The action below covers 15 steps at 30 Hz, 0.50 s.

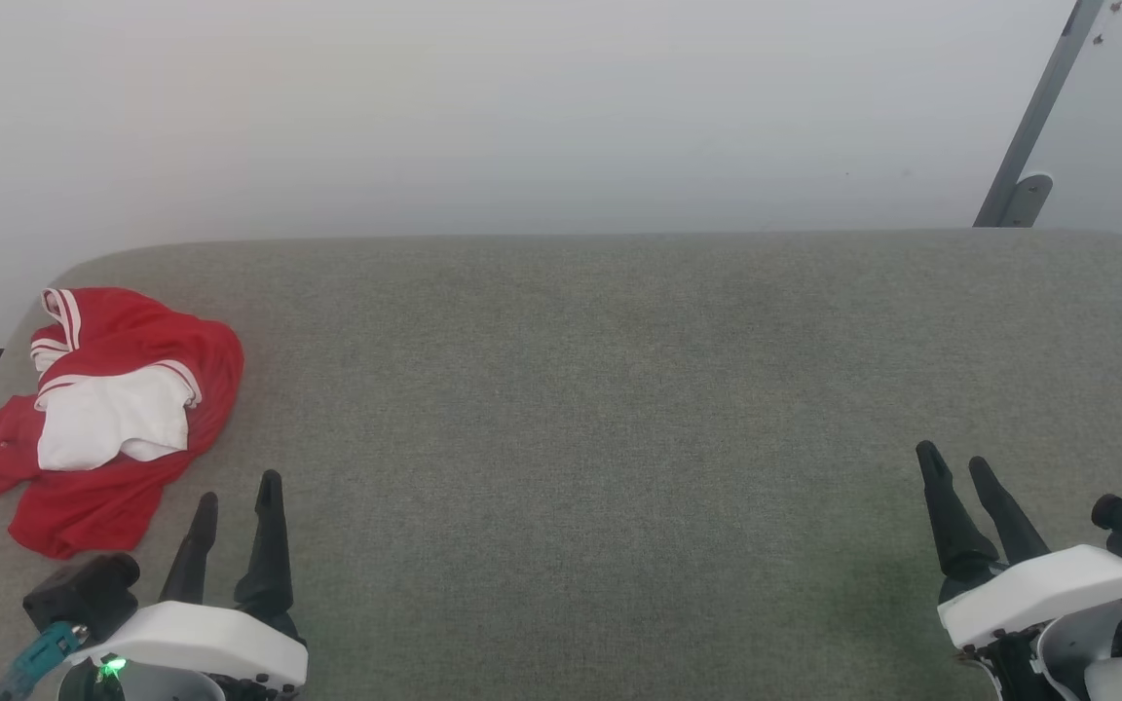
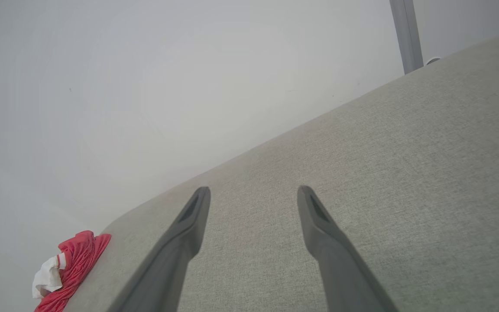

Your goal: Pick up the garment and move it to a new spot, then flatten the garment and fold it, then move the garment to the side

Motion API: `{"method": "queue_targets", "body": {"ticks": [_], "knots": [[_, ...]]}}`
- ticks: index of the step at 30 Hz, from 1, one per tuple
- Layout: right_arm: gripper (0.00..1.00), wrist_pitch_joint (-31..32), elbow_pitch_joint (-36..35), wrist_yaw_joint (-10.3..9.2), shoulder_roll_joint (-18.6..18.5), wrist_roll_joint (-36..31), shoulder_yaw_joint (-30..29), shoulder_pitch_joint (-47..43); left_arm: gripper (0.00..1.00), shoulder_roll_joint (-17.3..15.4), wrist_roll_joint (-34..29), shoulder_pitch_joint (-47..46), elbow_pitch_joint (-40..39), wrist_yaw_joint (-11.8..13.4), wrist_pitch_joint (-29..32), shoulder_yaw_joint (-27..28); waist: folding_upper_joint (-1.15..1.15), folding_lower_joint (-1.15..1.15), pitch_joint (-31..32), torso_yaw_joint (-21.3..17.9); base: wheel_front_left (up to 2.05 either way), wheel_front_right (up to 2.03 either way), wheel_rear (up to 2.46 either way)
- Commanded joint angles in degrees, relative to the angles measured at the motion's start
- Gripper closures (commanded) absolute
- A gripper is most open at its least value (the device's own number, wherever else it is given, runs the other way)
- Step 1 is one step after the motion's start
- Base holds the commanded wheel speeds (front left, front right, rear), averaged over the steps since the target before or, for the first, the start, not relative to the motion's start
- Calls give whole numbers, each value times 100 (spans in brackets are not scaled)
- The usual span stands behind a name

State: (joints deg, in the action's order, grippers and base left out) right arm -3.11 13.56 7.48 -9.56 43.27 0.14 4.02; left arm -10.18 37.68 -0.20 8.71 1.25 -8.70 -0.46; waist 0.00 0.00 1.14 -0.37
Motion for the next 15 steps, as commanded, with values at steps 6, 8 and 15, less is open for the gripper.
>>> {"method": "queue_targets", "body": {"ticks": [6, 8, 15], "knots": [[0, -100, -108, 1, -60, -345, -2, 27, 0, -39, -424, 33, -105, 25, -126, -10, 0, 0, 2, 0, 0, 0, 0], [0, -119, -119, 1, -68, -445, -2, 27, 0, -44, -541, 34, -118, 32, -155, -15, 0, 0, 2, 0, 0, 0, 0], [0, -167, -164, 1, -91, -763, 1, 27, 0, -57, -897, 71, -171, 53, -246, -19, 0, 0, 13, -4, 0, 0, 0]]}}
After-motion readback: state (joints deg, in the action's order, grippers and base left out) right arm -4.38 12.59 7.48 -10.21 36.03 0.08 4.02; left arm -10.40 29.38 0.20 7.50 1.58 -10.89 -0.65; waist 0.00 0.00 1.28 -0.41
